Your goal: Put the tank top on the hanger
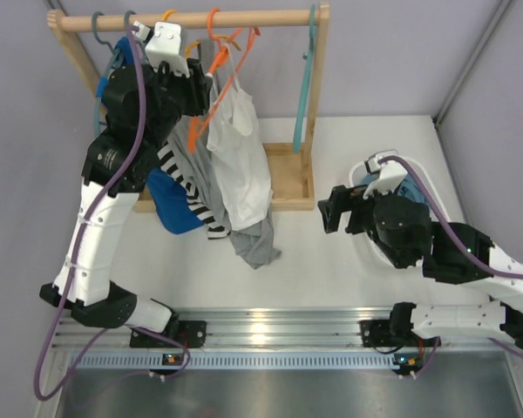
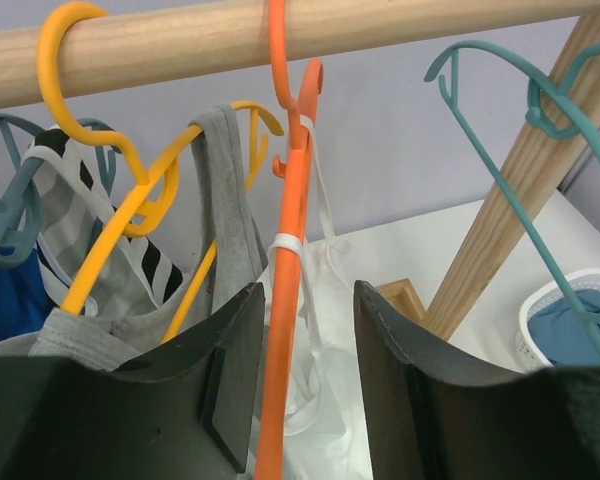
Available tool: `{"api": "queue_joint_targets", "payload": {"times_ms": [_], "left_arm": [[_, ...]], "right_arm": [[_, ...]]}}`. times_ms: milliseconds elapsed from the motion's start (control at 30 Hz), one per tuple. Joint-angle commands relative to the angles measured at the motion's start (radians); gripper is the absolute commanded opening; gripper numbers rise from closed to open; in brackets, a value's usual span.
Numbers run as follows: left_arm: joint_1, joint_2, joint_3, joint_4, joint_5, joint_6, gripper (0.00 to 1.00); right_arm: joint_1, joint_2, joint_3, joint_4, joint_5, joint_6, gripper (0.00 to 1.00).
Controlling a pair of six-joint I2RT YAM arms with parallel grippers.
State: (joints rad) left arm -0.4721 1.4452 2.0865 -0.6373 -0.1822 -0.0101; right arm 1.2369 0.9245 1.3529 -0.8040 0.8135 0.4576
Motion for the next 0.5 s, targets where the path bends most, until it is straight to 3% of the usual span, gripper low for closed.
{"api": "queue_joint_targets", "payload": {"times_ms": [0,267,400,467], "left_arm": [[0.003,-0.045,0.001,-0.011,0.068,-0.042,0.47],[-0.075,-0.124,-0.109,-0.039,0.159,-0.099,0.46],[-0.241,-0.166,-0.175,-0.052,0.037,-0.094,0.46],[-0.338,-0.196,-0.277,-0.032,-0.034,-0.122,0.46]], "right_arm": [[0.010,-0.006,-0.008,0.035,0.001,0.003,0.91],[0.010,-0.022,-0.049,0.058,-0.011,0.001,0.92],[0.010,-0.035,-0.067,0.055,-0.013,0.010,0.93],[0.010,-0.045,-0.081,0.054,-0.014,0.018,0.93]]}}
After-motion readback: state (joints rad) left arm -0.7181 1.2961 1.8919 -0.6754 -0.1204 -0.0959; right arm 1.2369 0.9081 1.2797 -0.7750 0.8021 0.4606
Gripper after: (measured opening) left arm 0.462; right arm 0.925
